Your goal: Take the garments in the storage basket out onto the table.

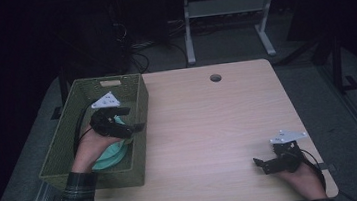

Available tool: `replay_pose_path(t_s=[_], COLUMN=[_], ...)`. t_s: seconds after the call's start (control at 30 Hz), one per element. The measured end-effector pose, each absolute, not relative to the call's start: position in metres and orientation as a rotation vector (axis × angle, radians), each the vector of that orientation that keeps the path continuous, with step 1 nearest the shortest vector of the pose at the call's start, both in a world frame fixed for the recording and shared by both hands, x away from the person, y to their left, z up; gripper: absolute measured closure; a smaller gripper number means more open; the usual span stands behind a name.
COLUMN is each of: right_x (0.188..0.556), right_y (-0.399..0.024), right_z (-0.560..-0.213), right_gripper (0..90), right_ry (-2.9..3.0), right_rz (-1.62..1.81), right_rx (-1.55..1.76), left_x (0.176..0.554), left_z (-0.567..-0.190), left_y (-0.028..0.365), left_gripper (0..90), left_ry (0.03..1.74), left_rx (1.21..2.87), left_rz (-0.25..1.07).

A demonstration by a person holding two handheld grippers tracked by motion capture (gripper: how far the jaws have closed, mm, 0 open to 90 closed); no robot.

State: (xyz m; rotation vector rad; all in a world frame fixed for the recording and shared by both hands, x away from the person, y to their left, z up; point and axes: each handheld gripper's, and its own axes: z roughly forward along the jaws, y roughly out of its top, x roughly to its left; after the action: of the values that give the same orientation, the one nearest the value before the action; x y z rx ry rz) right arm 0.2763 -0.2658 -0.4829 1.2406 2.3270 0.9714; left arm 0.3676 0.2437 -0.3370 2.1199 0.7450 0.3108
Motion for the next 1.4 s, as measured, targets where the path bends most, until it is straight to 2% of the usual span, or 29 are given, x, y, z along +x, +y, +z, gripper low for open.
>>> replay_pose_path(t_s=[0.33,0.7,1.4], right_x=[0.276,0.276,0.276], right_y=[-0.266,-0.266,-0.266], right_z=[-0.483,-0.483,-0.483], right_gripper=[0.3,0.3,0.3], right_ry=[2.327,2.326,2.326], right_rz=[0.972,0.971,0.97], right_rx=[1.24,1.242,1.242], left_x=[0.37,0.376,0.388], left_z=[-0.334,-0.349,-0.386], left_y=[0.272,0.296,0.301], left_gripper=[14.7,22.2,23.4], left_ry=[0.811,0.888,0.981], left_rx=[2.081,2.082,2.191], left_rz=[0.351,0.35,0.314])
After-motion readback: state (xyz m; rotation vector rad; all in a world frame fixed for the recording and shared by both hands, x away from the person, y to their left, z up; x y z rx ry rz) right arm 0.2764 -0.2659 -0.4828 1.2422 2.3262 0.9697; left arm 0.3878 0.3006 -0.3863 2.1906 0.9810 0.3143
